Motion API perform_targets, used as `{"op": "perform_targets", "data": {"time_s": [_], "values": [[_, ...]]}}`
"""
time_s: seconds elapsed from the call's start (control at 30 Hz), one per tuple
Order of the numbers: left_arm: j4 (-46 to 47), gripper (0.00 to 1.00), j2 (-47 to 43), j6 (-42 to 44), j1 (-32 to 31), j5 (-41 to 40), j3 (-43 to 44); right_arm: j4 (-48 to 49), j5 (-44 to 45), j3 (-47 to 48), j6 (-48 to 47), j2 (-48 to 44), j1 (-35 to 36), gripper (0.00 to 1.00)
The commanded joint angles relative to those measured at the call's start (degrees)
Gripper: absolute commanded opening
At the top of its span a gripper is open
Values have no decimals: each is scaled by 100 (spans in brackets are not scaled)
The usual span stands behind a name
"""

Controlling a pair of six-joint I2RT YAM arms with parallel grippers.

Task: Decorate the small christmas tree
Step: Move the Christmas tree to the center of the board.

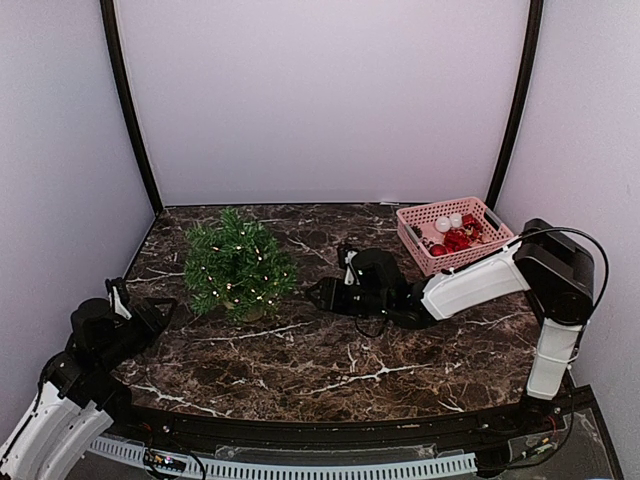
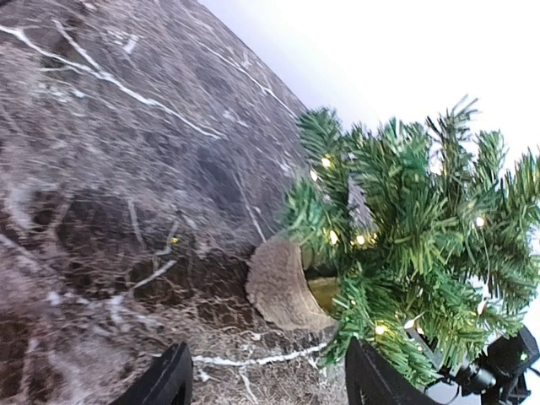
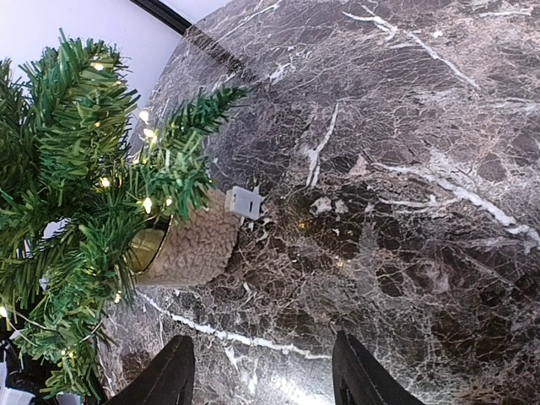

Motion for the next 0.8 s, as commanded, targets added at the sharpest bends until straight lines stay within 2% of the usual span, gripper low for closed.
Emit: {"op": "perform_targets", "data": {"time_s": [0.0,0.17,0.2,0.33,0.53,0.77], "values": [[-1437,64,-44,-280,47,-643,339,218,-48,214,22,-30,-14,56],[-240,64,1053,-78,320,70,221,307,-97,197,77,4,-15,51],[-61,63,1481,-15,548,256,198,342,-99,187,106,20,-14,51],[1687,59,2673,348,1313,1516,-96,478,-99,227,149,144,-14,49],[3649,57,3966,936,1429,2319,-307,694,-454,574,270,625,-5,46],[4959,56,5504,1504,1422,3143,-279,613,-685,1102,264,1199,-9,46]]}}
